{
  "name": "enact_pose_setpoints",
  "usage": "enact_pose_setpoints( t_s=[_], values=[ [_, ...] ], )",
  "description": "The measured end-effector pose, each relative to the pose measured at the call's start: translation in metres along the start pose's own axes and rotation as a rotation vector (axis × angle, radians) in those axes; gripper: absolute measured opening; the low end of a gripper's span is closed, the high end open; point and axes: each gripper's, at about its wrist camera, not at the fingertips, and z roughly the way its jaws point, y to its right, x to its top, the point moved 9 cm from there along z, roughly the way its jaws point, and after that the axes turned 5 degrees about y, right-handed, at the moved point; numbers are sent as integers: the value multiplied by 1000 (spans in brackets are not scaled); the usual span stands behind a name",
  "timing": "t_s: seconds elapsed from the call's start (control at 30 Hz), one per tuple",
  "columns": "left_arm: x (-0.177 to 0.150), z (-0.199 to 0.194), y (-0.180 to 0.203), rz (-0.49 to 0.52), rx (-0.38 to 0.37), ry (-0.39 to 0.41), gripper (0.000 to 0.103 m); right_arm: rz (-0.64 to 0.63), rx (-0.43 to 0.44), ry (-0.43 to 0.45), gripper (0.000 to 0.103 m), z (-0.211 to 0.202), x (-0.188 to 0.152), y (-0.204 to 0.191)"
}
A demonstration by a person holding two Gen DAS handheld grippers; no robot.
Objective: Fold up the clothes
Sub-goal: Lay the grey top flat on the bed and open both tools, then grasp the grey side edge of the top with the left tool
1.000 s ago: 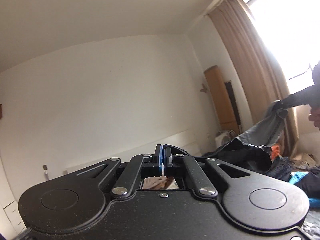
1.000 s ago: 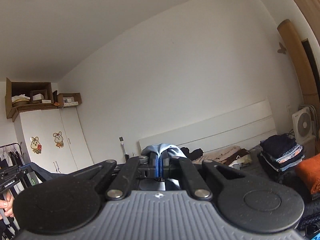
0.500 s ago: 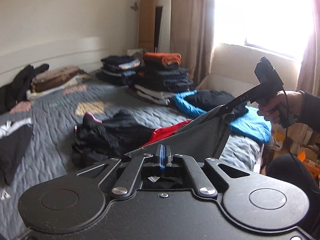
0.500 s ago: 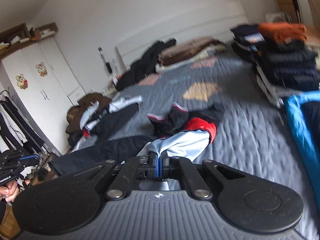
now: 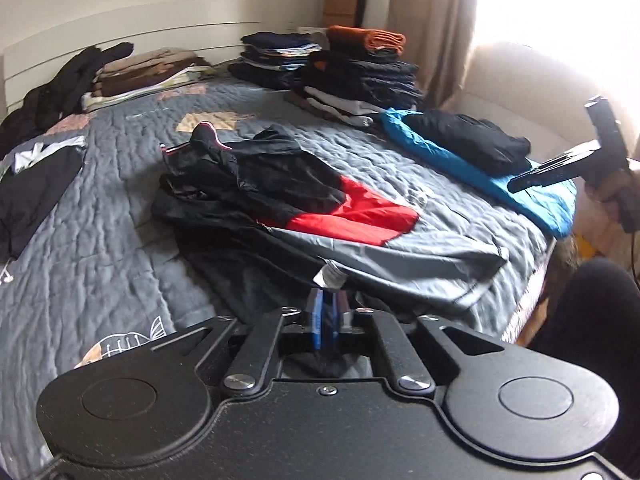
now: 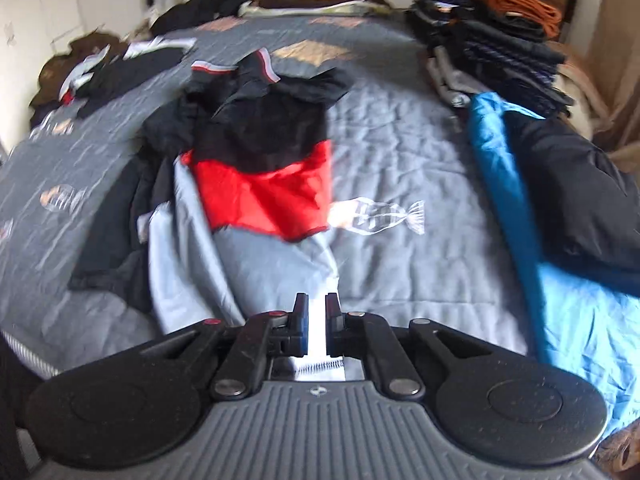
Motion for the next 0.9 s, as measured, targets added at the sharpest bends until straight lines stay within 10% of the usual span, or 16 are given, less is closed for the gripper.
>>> enact_pose_setpoints(
  t_s=[0.07,0.13,0.33,0.9],
  values=[
    [4,14,1,-22,3,15,48,36,2,56,10,-2,14,4],
    [3,32,12,-36,-3,36,55,67,18,113,23,3,28,-1],
    [-19,83,38,56,93,50,55,185,173,259,50,44,78,-50],
    [-81,138,82,269,119,3,45,194,322,253,56,108,71,-86]
  ],
)
